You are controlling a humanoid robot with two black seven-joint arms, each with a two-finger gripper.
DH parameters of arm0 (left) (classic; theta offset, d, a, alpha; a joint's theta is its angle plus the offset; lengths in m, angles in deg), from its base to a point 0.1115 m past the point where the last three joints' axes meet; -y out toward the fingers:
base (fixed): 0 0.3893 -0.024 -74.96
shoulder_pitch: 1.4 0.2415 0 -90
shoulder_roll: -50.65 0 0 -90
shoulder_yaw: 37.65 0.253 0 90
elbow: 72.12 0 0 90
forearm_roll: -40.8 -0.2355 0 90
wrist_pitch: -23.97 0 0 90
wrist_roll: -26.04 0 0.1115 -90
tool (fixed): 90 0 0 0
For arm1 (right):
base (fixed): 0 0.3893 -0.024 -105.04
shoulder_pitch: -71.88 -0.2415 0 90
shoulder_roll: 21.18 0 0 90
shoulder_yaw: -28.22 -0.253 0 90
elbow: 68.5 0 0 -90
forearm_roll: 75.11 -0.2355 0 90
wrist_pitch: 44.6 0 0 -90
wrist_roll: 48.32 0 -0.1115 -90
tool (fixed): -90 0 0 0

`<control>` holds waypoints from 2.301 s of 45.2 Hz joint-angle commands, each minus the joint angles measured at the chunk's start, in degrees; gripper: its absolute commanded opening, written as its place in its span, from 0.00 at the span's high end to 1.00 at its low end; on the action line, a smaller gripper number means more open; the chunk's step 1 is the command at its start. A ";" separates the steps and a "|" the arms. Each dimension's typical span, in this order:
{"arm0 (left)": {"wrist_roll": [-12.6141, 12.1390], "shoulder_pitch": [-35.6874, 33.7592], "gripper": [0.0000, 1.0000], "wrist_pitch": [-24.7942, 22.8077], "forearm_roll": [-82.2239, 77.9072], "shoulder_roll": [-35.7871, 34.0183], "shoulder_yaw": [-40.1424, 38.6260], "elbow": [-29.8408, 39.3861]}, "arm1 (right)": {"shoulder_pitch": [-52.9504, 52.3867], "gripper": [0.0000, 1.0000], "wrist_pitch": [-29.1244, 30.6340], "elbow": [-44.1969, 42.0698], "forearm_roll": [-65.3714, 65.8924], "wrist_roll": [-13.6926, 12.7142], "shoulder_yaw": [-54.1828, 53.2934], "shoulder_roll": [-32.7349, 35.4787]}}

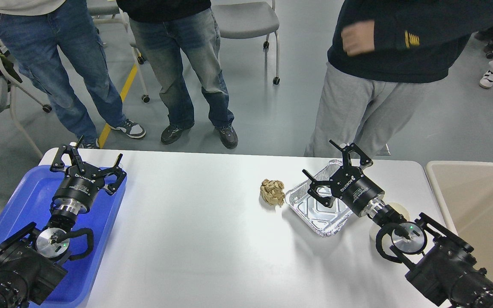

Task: Tidy desktop
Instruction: 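Lower the white paper cup onto the table and open the right gripper, then raise the open right gripper up and away from the cup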

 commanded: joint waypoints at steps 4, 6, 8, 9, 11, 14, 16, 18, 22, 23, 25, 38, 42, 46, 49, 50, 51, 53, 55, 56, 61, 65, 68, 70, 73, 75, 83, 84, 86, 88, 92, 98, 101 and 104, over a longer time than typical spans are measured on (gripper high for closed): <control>-0.01 0.00 0.00 0.00 -0.02 0.00 0.09 0.02 | -0.01 0.00 0.09 -0.01 0.00 0.00 0.01 0.09; -0.01 0.00 0.00 0.00 -0.02 0.00 0.09 -0.07 | -0.01 0.00 0.09 -0.01 0.00 0.00 0.01 0.18; -0.01 0.00 0.00 0.00 -0.02 0.00 0.09 0.02 | -0.01 0.00 0.09 -0.10 0.09 0.00 0.01 0.35; -0.01 0.00 0.00 0.00 -0.02 0.00 0.09 0.02 | -0.01 0.00 0.09 -0.01 0.00 0.00 0.01 0.53; -0.01 0.00 0.00 0.00 -0.02 0.00 0.09 0.02 | -0.01 0.00 0.09 0.07 0.00 0.00 0.01 0.88; -0.01 0.00 0.00 0.00 -0.02 0.00 0.09 0.02 | -0.01 0.00 0.09 0.25 0.09 0.00 0.01 1.23; -0.01 0.00 0.00 0.00 -0.02 0.00 0.09 0.02 | -0.10 0.00 0.09 0.43 0.09 0.00 0.09 1.23; -0.01 0.00 0.00 0.00 -0.02 0.00 0.09 0.02 | -0.27 0.00 0.09 0.60 0.17 -0.09 0.18 1.23; -0.01 0.00 0.00 0.00 -0.02 0.00 0.09 0.01 | -0.36 0.00 0.09 0.78 0.44 -0.17 0.18 2.28; -0.01 0.00 0.00 0.00 -0.02 0.00 0.09 0.02 | -0.36 0.00 0.09 0.78 0.79 -0.26 0.18 2.72; -0.01 0.00 0.00 0.00 -0.02 0.00 0.09 0.02 | -0.53 0.00 0.09 1.04 1.75 -0.35 0.18 3.60; -0.01 0.00 0.00 0.00 -0.02 0.00 0.09 -0.07 | -2.12 0.00 0.00 6.48 4.83 -0.79 2.20 13.17; -0.01 0.00 0.00 0.00 -0.02 0.00 0.09 0.02 | -2.82 0.00 -0.44 10.09 4.75 -0.79 3.70 17.66; -0.01 0.00 0.00 0.00 -0.02 0.00 0.09 0.02 | -4.13 0.00 -0.62 12.72 4.75 -1.05 3.87 21.43; -0.01 0.00 0.00 0.00 -0.02 0.00 0.09 0.01 | -5.54 0.00 -0.62 14.92 4.92 -2.81 4.66 24.78; -0.01 0.00 0.00 0.00 -0.02 0.00 0.09 0.02 | -6.07 0.00 -0.62 15.45 4.92 -3.25 5.19 25.66; -0.01 0.00 0.00 0.00 -0.02 0.00 0.09 0.02 | -6.59 0.00 -0.70 15.89 4.92 -3.69 5.71 26.45; -0.01 0.00 0.00 0.00 -0.02 0.00 0.09 0.02 | -8.09 0.00 -0.88 16.59 5.10 -3.95 7.03 27.95; -0.01 0.00 0.00 0.00 -0.02 0.00 0.09 0.02 | -9.76 0.00 -0.88 16.95 5.27 -4.04 8.52 29.35; -0.01 0.00 0.00 0.00 -0.02 0.00 0.09 0.02 | -10.63 0.00 -0.88 17.04 5.36 -4.04 9.31 30.05; -0.01 0.00 0.00 0.00 -0.02 0.00 0.09 0.01 | -16.70 0.00 -0.88 17.21 5.89 -4.30 15.02 34.19; -0.01 0.00 0.00 0.00 -0.02 0.00 0.09 0.02 | -21.53 0.00 -0.70 18.09 7.12 -5.01 19.94 37.44; -0.01 0.00 0.00 0.00 -0.02 0.00 0.09 0.02 | -24.70 0.00 -0.62 19.06 8.43 -5.01 23.81 39.55; -0.01 0.00 0.00 0.00 -0.02 0.00 0.09 0.02 | -26.89 0.00 -0.53 19.67 10.10 -5.01 26.62 40.95; -0.01 0.00 0.00 0.00 -0.02 0.00 0.09 0.02 | -30.41 0.00 -0.44 21.08 12.91 -5.01 30.75 42.98; -0.01 0.00 0.00 0.00 -0.02 0.00 0.09 0.02 | -33.04 0.00 -0.35 22.22 15.54 -5.01 34.44 44.29; -0.01 0.00 0.00 0.00 -0.02 0.00 0.09 0.02 | -41.22 0.00 -0.62 25.21 26.53 -4.92 47.27 46.41; -0.01 0.00 0.00 0.00 -0.02 0.00 0.09 0.02 | -42.01 0.00 -0.62 25.56 27.93 -4.83 48.68 46.41; -0.01 0.00 0.00 0.00 -0.02 0.00 0.09 0.02 | -43.24 0.00 -0.88 26.61 30.49 -4.83 51.23 46.50; -0.01 0.00 0.00 0.00 -0.02 0.00 0.09 0.02 | -43.95 0.00 -1.32 28.02 33.21 -4.83 53.26 46.76; -0.01 0.00 0.00 0.00 -0.02 0.00 0.09 0.02 | -44.48 0.00 -3.86 31.53 39.88 -4.83 56.16 47.29; -0.01 0.00 0.00 0.00 -0.02 0.00 0.09 0.02 | -44.48 0.00 -9.05 37.24 49.65 -4.83 61.78 46.76; -0.01 0.00 0.00 0.00 -0.02 0.00 0.09 0.02 | -44.39 0.00 -11.51 38.31 52.64 -4.83 65.12 46.06; -0.01 0.00 0.00 0.00 -0.02 0.00 0.09 0.02 | -44.22 0.00 -12.92 38.13 54.49 -4.66 67.50 44.57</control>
